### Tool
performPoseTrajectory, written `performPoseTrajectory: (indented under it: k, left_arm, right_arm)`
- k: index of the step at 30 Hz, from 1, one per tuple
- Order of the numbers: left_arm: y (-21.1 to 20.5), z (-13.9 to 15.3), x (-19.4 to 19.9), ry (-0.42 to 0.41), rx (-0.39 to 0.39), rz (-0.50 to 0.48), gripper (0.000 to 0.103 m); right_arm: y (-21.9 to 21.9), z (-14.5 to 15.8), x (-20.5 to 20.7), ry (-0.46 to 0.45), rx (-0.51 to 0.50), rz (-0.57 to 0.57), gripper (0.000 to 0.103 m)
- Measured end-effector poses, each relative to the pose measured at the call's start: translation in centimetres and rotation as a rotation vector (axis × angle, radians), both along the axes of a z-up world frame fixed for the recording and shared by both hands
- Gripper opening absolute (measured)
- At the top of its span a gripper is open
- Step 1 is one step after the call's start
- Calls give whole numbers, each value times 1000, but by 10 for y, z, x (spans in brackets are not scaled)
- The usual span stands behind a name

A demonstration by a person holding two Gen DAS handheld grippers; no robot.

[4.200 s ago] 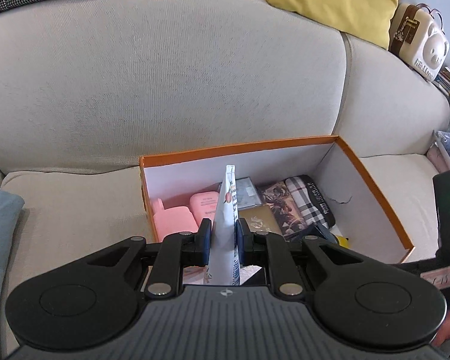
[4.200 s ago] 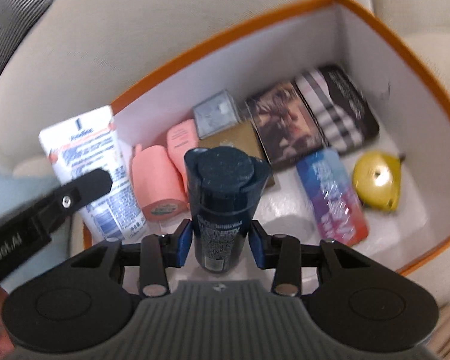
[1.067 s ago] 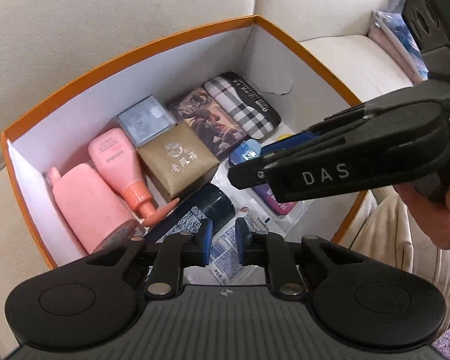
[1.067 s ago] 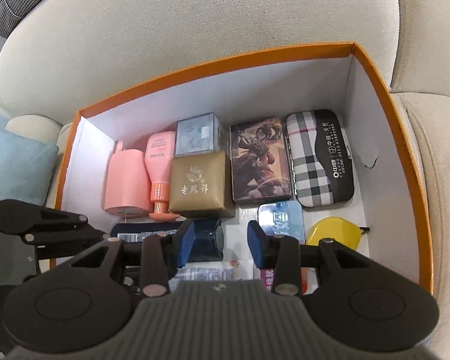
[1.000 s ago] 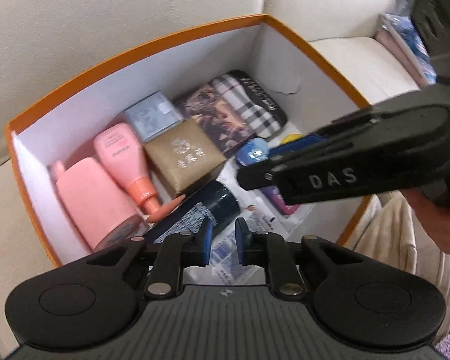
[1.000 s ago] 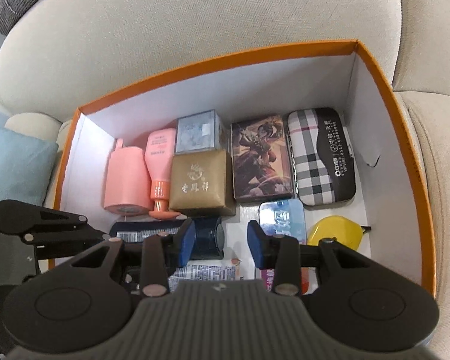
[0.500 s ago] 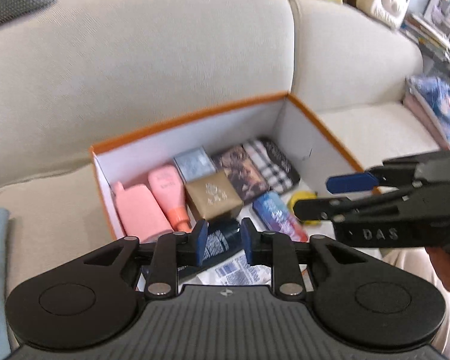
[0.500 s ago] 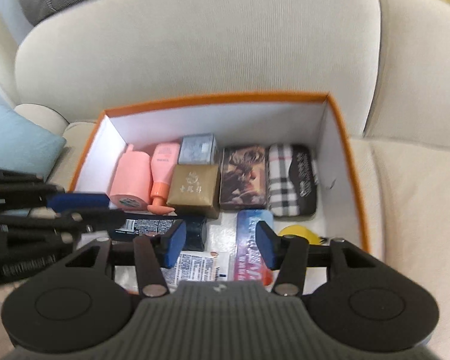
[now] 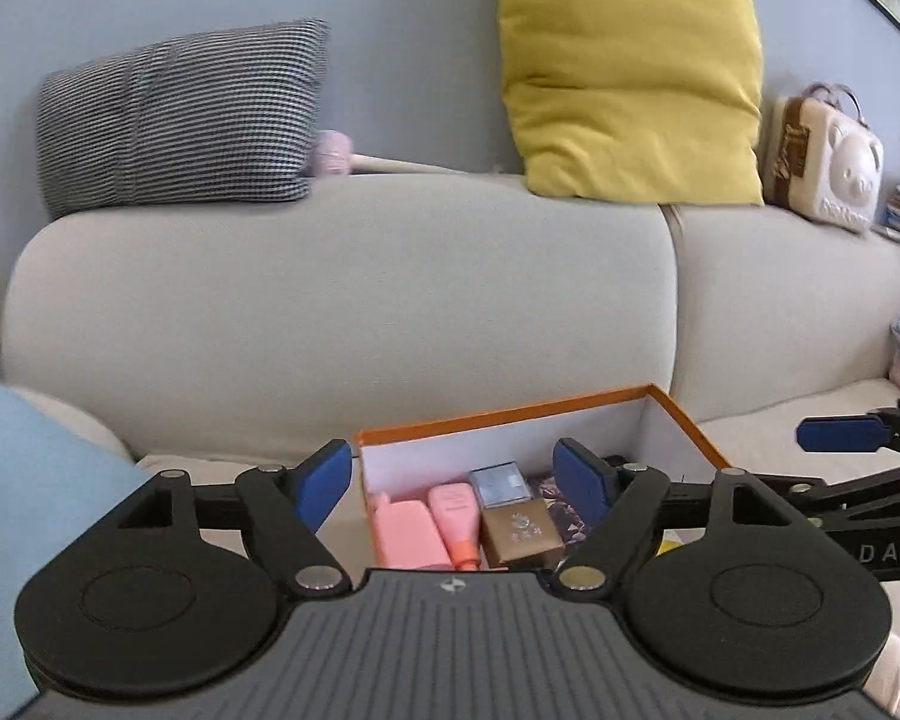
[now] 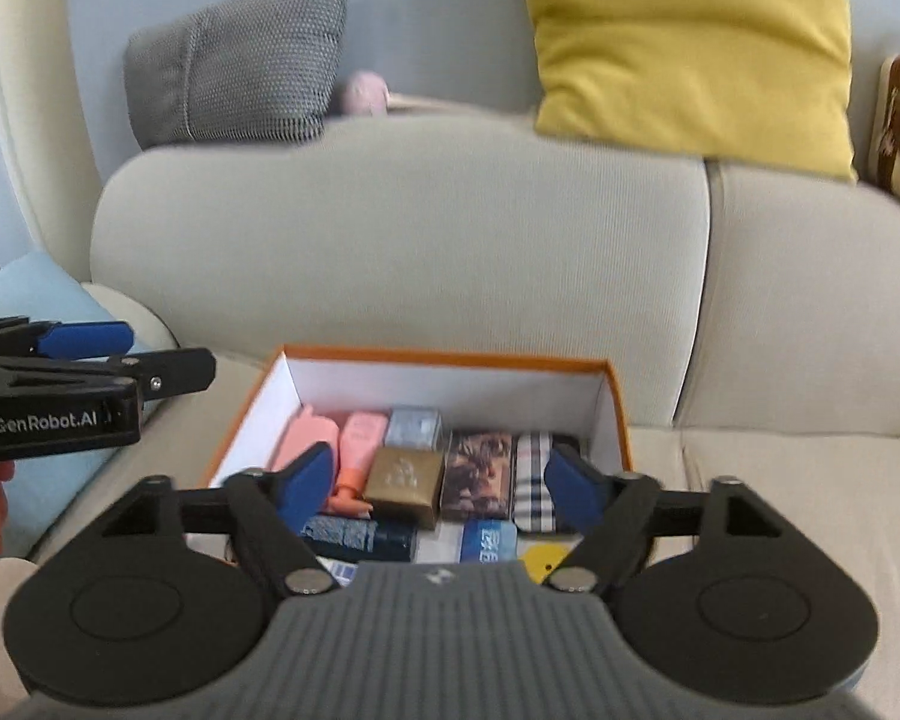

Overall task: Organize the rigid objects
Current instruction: 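Open the left tool and lift both tools away from the box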

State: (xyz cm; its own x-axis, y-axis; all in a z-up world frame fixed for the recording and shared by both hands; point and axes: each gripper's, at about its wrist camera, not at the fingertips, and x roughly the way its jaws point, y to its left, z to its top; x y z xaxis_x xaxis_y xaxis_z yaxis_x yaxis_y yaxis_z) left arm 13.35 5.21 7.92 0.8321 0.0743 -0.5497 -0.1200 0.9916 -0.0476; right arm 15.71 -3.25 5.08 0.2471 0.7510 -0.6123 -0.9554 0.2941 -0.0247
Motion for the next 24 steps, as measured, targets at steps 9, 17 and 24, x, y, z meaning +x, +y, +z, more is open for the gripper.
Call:
performPoseTrajectory:
  k: [9,17,24]
  left_arm:
    - [31,-8,-28,-6,-264,161,103]
    - [5,-28,-39,33,-89,141,103]
    - [-2,-47,-52,76,-68,166,103]
  right_arm:
    - [-27,-5,-23,-46,20,-50,94]
    - [-28,-26,-31,-76,-68,-125,96]
    - [-51,-41,-38,-87,-5,-108,96]
